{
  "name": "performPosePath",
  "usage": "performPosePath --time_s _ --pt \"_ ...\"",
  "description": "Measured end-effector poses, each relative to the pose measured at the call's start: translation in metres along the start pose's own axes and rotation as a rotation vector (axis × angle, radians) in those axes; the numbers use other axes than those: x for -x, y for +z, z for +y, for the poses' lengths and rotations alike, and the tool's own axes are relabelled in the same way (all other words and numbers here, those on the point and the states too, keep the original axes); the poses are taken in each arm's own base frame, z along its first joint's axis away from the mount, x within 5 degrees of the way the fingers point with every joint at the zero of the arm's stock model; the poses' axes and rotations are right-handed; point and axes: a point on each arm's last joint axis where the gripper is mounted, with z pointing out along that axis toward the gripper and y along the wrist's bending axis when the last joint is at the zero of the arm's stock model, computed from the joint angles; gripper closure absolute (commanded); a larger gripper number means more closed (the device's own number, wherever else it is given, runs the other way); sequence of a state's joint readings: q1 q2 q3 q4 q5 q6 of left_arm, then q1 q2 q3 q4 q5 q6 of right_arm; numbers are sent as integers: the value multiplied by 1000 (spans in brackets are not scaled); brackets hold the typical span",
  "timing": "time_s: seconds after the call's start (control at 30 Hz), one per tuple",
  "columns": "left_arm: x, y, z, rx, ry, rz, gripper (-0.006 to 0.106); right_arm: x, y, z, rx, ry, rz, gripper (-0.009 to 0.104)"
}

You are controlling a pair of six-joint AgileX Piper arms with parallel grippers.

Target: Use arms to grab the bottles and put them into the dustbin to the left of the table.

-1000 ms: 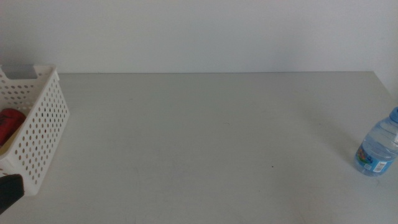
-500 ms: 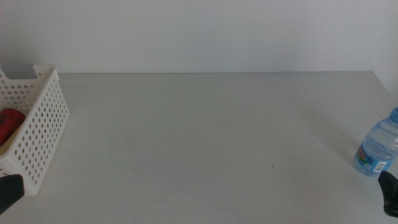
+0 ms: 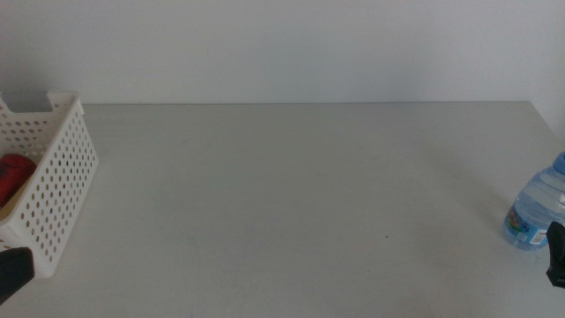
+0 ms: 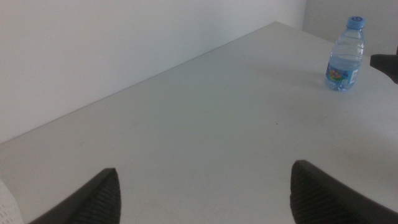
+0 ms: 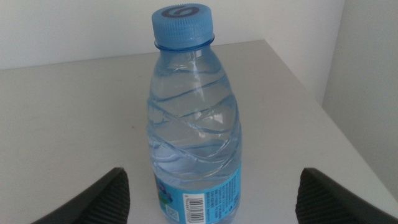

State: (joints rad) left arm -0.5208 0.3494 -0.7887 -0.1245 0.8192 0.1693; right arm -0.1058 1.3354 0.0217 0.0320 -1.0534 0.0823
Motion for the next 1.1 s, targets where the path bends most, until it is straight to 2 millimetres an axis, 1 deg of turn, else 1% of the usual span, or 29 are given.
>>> performPosePath --time_s 0.1,0.2,0.27,0.37,0.57,0.67,1.1 --pt "0 0 0 0 0 0 7 -3 5 -1 -13 -79 0 20" --pt "0 0 0 0 0 0 7 -10 8 -2 -14 -130 40 20" --pt "0 0 0 0 0 0 7 -14 10 -2 -15 -144 66 19" --pt "0 0 0 0 0 0 7 -14 18 -2 -13 -145 75 15" --pt "0 0 0 0 0 0 7 -5 39 2 19 -146 31 8" --pt "0 0 0 0 0 0 7 -1 49 4 28 -141 11 7" --pt "0 0 0 0 0 0 7 -7 99 3 11 -131 31 8"
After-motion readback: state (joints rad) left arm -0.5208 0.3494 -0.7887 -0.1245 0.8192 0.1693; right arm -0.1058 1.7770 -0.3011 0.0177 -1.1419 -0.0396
